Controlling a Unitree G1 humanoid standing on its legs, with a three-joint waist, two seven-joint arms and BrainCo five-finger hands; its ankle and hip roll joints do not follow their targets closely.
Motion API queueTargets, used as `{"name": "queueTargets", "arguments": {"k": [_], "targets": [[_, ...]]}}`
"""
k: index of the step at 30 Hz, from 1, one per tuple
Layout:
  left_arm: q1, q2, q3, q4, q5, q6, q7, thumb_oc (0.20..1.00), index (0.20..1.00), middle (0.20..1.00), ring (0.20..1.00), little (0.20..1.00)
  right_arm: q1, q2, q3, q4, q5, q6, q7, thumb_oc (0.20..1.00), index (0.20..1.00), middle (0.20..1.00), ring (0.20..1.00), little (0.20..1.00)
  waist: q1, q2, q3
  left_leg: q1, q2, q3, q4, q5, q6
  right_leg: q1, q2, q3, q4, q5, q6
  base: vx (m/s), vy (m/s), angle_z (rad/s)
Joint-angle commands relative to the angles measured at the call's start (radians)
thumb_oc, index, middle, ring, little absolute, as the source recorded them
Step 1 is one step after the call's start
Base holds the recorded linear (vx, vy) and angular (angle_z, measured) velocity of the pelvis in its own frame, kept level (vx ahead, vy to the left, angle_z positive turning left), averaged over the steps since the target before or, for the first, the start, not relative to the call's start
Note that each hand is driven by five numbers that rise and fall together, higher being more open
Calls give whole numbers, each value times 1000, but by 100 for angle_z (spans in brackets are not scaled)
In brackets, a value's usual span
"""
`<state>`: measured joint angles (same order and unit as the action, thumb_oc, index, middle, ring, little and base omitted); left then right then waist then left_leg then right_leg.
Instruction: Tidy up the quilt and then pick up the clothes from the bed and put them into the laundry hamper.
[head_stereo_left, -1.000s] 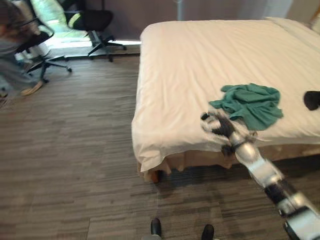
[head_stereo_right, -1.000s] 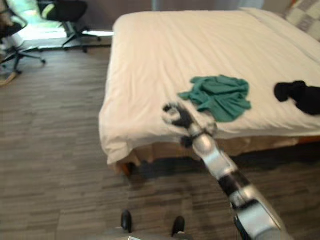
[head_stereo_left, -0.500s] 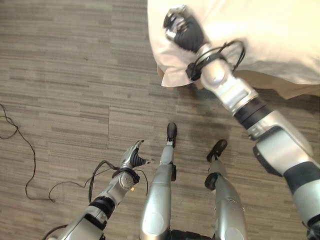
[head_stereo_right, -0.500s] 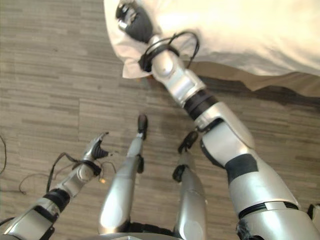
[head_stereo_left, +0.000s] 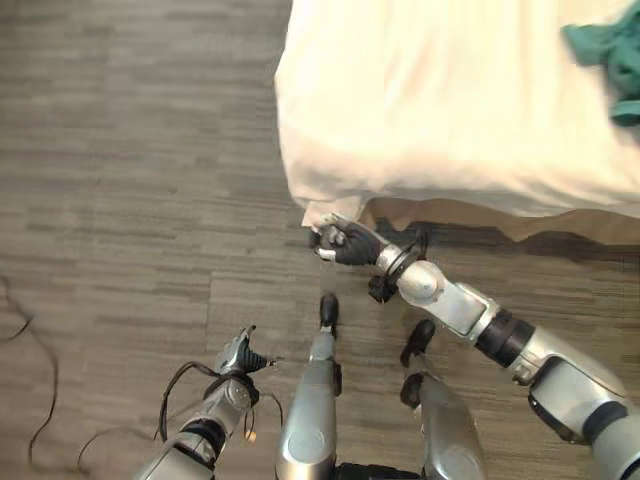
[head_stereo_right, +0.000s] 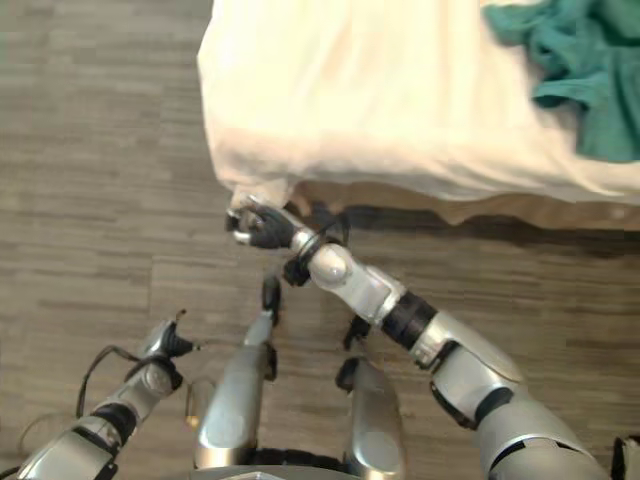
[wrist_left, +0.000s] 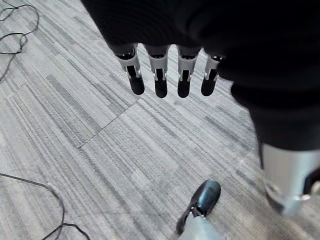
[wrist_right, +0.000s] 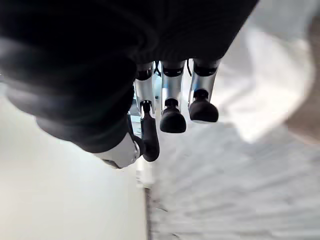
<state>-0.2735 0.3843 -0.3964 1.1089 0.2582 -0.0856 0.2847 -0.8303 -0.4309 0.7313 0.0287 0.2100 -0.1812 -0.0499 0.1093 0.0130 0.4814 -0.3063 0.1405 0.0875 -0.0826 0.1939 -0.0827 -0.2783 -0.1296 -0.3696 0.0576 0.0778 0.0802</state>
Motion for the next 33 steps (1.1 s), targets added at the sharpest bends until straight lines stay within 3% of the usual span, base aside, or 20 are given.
{"name": "queueTargets", "arguments": {"k": [1, 4, 8, 11, 14, 15, 17, 19, 22, 23, 24, 26, 28, 29, 30, 31, 32, 33], "targets": [[14, 0, -49, 31, 15, -11, 17, 1000, 1000, 1000, 1000, 1000, -139, 43, -96, 59, 50, -109, -81, 200, 200, 200, 200, 200, 2, -49, -37, -14, 62, 21, 65, -98, -98, -17, -130, 14, -34, -37, 97, 12, -40, -39], [-37, -9, -95, 13, 5, -19, 19, 1000, 1000, 1000, 1000, 1000, -234, 54, -205, 223, 115, -122, -177, 200, 200, 200, 200, 200, -1, -39, -4, -47, 58, 25, 99, -99, -102, -47, -132, 25, -20, -31, 93, -46, -26, -23], [-51, -12, -122, 9, -17, -37, 15, 1000, 1000, 1000, 1000, 1000, -319, 2, -281, 645, 173, -75, -259, 200, 200, 200, 200, 200, -13, -43, -5, -95, 59, 39, 134, -110, -100, -81, -130, 37, -39, -8, 100, -9, 16, -7], [-18, -36, -75, 67, -27, -9, 1, 1000, 1000, 1000, 1000, 1000, 6, -62, -491, 738, 292, -67, -232, 200, 200, 200, 200, 200, -72, -51, -11, -108, 25, 41, 297, -239, -49, -91, -178, 80, 79, -60, 102, 38, 238, 2], [7, -42, -55, 75, -21, 1, -16, 1000, 1000, 1000, 1000, 1000, 172, -48, -548, 714, 285, -62, -209, 200, 200, 200, 200, 200, -100, -54, -20, -66, 8, 55, 303, -271, -32, -59, -198, 85, 90, -56, 112, 140, 226, 7], [39, -42, -21, 80, -7, 15, -34, 1000, 1000, 1000, 1000, 1000, 386, -15, -588, 695, 229, -37, -178, 200, 200, 200, 200, 200, -136, -61, -44, 5, -14, 77, 281, -293, -12, -35, -230, 88, 129, -29, 135, 127, 160, -2], [49, -40, 4, 85, -8, 23, -47, 1000, 1000, 1000, 1000, 1000, 466, -7, -597, 704, 178, -17, -162, 200, 200, 200, 200, 200, -151, -62, -55, 48, -19, 98, 266, -296, -1, -23, -247, 82, 155, -7, 150, 195, 236, -20], [90, -20, 47, 97, -5, 30, -59, 1000, 1000, 1000, 1000, 1000, 615, 37, -612, 800, 82, 27, -139, 1000, 1000, 1000, 1000, 1000, -161, -61, -83, 173, -28, 156, 209, -301, 26, 22, -289, 4, 227, 35, 153, 312, 208, -48], [112, -18, 67, 110, -12, 36, -73, 1000, 1000, 1000, 1000, 1000, 675, 62, -600, 874, 27, 45, -130, 1000, 1000, 1000, 1000, 1000, -174, -54, -114, 256, -21, 185, 141, -301, 19, 43, -257, -26, 260, -7, 159, 250, 63, -81], [131, -26, 83, 131, -16, 42, -87, 1000, 1000, 1000, 1000, 1000, 729, 97, -582, 940, -17, 62, -117, 1000, 1000, 1000, 1000, 1000, -202, -57, -154, 320, -20, 229, 92, -290, 12, 53, -155, -53, 223, -42, 147, 368, 83, -81], [145, -35, 81, 148, -3, 48, -105, 1000, 1000, 1000, 1000, 1000, 739, 121, -567, 1002, -53, 76, -114, 1000, 1000, 1000, 1000, 1000, -205, -55, -183, 376, -31, 280, 83, -309, 17, 46, -122, -172, 204, -39, 146, 470, 124, -113], [165, -45, 68, 156, 32, 50, -119, 1000, 1000, 1000, 1000, 1000, 743, 142, -550, 1053, -76, 89, -98, 1000, 1000, 1000, 1000, 1000, -199, -55, -216, 435, -41, 339, 97, -343, 26, 82, -141, -312, 183, -48, 111, 376, 66, -157], [175, -45, 53, 166, 66, 53, -128, 1000, 1000, 1000, 1000, 1000, 761, 141, -535, 1082, -88, 91, -85, 1000, 1000, 1000, 1000, 1000, -199, -60, -237, 450, -41, 362, 121, -374, 29, 118, -112, -314, 135, -79, 82, 290, -77, -158], [175, -62, 31, 168, 88, 48, -137, 1000, 1000, 1000, 1000, 1000, 764, 137, -507, 1128, -115, 103, -75, 1000, 1000, 1000, 1000, 1000, -215, -53, -254, 423, 5, 382, 323, -310, -16, 162, -35, -249, 81, -131, 28, 363, -171, -90], [169, -71, 29, 173, 94, 54, -136, 1000, 1000, 1000, 1000, 1000, 765, 136, -493, 1152, -139, 113, -80, 1000, 1000, 1000, 1000, 1000, -199, -57, -255, 386, 45, 363, 488, -252, -53, 193, 5, -230, 44, -149, -3, 501, -206, -70], [156, -77, 28, 173, 86, 57, -126, 1000, 1000, 1000, 1000, 1000, 765, 141, -471, 1177, -170, 123, -80, 1000, 1000, 1000, 1000, 1000, -185, -67, -249, 345, 54, 310, 587, -183, -79, 222, 32, -201, 17, -164, -26, 248, -152, -85], [155, -76, 28, 174, 86, 57, -126, 1000, 1000, 1000, 1000, 1000, 763, 142, -472, 1178, -171, 122, -80, 1000, 1000, 1000, 1000, 1000, -183, -66, -248, 340, 63, 306, 600, -184, -87, 225, 41, -201, 12, -166, -32, 213, -99, -157], [146, -78, 34, 163, 60, 54, -110, 1000, 1000, 1000, 1000, 1000, 757, 142, -449, 1188, -197, 129, -82, 1000, 1000, 1000, 1000, 1000, -162, -79, -239, 291, 59, 237, 703, -153, -99, 248, 57, -179, -13, -176, -50, 207, -39, -172]]}}
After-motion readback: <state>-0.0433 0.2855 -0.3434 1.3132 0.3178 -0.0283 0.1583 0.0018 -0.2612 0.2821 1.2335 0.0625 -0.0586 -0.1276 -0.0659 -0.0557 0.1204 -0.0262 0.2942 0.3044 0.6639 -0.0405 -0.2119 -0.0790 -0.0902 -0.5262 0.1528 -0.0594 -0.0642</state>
